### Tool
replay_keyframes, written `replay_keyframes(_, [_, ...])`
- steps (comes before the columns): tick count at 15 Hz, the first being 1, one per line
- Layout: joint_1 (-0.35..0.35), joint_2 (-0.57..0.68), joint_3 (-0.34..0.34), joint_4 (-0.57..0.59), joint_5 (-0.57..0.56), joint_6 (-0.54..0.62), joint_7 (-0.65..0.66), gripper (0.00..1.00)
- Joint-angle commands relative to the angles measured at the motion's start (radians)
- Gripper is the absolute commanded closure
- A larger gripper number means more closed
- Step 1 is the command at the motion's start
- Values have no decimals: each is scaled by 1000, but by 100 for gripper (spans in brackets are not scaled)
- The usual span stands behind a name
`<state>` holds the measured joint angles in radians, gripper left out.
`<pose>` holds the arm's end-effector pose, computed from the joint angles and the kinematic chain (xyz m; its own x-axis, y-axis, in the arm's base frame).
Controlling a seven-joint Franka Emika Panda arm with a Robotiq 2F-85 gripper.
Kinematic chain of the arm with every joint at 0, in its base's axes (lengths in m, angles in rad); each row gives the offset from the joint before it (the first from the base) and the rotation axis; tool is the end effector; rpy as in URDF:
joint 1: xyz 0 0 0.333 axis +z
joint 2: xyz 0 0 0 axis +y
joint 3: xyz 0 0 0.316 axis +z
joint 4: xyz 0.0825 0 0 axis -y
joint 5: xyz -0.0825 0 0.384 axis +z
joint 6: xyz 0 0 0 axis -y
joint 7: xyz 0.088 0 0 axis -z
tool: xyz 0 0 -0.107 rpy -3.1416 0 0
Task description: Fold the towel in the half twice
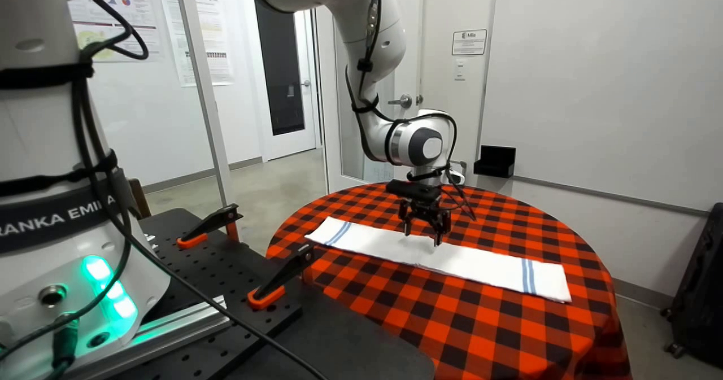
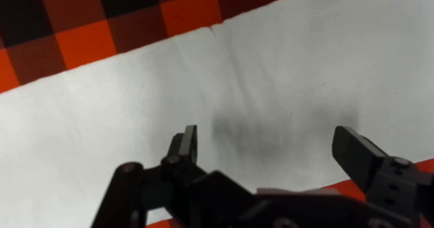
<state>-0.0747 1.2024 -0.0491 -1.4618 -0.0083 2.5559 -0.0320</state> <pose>0.6459 -0.0773 -0.0486 0.9923 -0.0579 -0.1094 -0.0531 -0.9975 0.0461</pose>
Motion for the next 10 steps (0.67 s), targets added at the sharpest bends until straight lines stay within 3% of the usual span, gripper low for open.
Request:
replay_keyframes(1, [-15,83,0,99,-9,16,-19,0])
replay_keyframes(2, [-18,95,0,111,-9,13,-22,2])
replay_keyframes(3, [-19,106,1,122,-10,11,-25,21])
replay_keyframes(6, [-20,127,2,142,-14,12,-36,37])
replay_keyframes(10, [-19,122,-3,149,-18,17,-43,69])
